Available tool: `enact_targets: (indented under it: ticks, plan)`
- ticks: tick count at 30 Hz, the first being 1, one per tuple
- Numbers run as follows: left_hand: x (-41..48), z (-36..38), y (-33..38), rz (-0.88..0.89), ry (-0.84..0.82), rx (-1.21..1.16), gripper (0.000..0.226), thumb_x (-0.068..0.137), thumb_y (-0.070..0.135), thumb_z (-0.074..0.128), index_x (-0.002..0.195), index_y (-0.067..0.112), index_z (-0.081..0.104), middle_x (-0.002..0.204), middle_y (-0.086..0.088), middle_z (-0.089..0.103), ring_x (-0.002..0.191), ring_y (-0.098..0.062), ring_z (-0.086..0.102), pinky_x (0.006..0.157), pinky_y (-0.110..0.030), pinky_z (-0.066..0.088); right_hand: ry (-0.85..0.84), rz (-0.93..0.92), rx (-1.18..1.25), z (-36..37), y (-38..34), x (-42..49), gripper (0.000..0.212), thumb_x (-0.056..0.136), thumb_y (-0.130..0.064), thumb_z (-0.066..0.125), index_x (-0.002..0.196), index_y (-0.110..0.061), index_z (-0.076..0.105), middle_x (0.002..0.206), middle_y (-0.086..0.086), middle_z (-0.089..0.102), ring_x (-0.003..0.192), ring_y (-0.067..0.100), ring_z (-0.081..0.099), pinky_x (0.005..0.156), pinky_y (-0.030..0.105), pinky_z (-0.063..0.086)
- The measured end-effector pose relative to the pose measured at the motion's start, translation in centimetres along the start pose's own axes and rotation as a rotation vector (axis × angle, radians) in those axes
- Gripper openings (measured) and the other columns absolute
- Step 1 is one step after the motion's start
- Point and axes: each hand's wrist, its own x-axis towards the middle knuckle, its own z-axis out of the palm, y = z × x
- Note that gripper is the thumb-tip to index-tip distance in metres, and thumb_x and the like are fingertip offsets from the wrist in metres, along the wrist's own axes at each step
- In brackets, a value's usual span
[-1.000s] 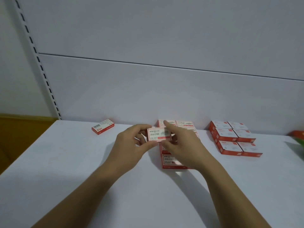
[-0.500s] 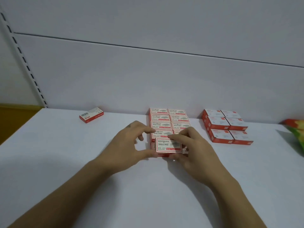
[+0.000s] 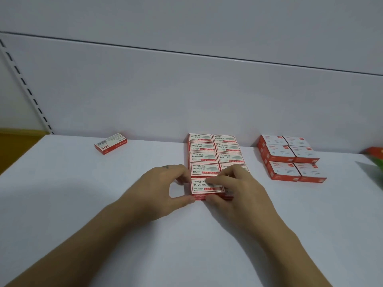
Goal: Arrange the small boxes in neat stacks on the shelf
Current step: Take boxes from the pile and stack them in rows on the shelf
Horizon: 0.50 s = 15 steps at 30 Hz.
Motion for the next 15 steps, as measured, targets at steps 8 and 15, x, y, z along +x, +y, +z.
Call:
enact_targets:
  ticks: [8,15]
  plan:
    - [0.1,0.3,0.5,-0.022,0.030,0.045,0.027,0.081,0.045,0.070,0.097,0.040,0.049,0.100,0.025,0.058,0.090,0.003,0.054,0.071,0.000,0.033,0.006,0.044,-0.038,0.1,-0.3,0.3,0.037,0.076,-0.047,0.073,0.111,-0.038,0.068,0.102,-0.017,0.051,0.095,0.006,0.052,0.074,0.020,0.042]
    - [-0.5,-0.7,1.1,0.038,0.073,0.172,0.038,0.080,0.055,0.065,0.111,0.035,0.058,0.112,0.018,0.064,0.098,-0.001,0.054,0.094,-0.022,0.037,-0.009,-0.022,-0.161,-0.6,-1.0,0.4,0.040,0.074,-0.053,0.071,0.109,-0.034,0.070,0.102,-0.009,0.057,0.099,0.013,0.050,0.079,0.024,0.037]
